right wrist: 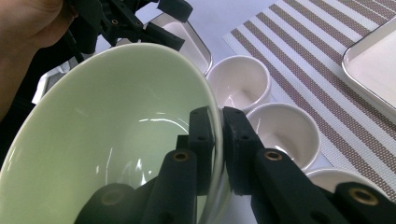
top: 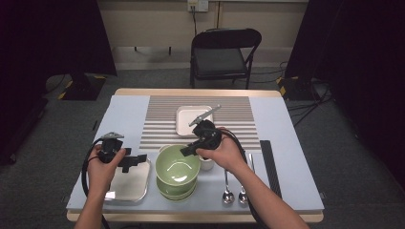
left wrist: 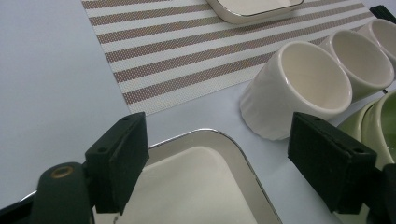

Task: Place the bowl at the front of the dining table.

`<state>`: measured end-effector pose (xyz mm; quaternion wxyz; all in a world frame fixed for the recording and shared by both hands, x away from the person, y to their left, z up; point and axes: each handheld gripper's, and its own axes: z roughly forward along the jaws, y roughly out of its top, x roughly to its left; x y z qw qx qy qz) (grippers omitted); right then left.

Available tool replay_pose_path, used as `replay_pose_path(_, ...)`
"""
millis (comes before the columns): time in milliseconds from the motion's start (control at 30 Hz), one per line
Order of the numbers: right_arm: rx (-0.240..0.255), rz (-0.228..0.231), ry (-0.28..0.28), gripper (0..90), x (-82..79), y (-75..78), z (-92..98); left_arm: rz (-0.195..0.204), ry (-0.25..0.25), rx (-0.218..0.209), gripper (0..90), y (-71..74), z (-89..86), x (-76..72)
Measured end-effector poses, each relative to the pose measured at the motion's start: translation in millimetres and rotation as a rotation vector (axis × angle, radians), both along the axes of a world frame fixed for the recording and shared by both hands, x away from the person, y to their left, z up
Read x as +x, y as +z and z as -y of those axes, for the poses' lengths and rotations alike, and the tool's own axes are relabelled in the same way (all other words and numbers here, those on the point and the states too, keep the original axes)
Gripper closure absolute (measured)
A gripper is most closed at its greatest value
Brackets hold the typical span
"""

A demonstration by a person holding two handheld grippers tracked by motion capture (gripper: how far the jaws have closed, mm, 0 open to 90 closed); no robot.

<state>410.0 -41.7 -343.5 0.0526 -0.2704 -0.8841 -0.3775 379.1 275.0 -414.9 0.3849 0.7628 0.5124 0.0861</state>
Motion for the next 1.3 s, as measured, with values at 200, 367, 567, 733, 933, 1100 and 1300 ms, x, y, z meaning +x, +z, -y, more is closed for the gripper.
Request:
replay_pose_path(200, 0.001, 0.0, -0.003, 82.6, 2.8, 4.0, 2.6, 0.002, -0.006, -0.005, 20.8, 1.0, -1.7, -0.4)
replay_pose_path(367, 0.009, -0.007, -0.014, 82.7, 5.4, 8.7, 5.5, 0.007, -0.004, -0.014, 21.0, 3.2, -1.9, -1.6)
replay_pose_path(567, 0.013, -0.008, -0.025, 82.7, 8.7, 15.8, 9.0, 0.003, -0.007, -0.016, 21.2, 2.4, -2.6, -1.6)
replay_pose_path(733, 0.025, -0.011, -0.045, 82.7, 13.1, 18.3, 12.6, 0.001, -0.009, -0.016, 21.3, 2.3, -3.1, -1.6)
replay_pose_path(933, 0.027, -0.014, -0.064, 82.7, 17.7, 17.9, 17.5, 0.0, -0.013, -0.02, 21.4, 2.1, -3.7, -1.8)
replay_pose_path(1100, 0.035, -0.014, -0.088, 82.7, 20.4, 19.1, 23.4, 0.0, -0.014, -0.022, 21.4, 2.2, -3.7, -1.6)
replay_pose_path(1300, 0.032, -0.013, -0.111, 82.7, 25.0, 22.4, 27.8, -0.003, -0.015, -0.025, 21.4, 1.4, -3.5, -1.0)
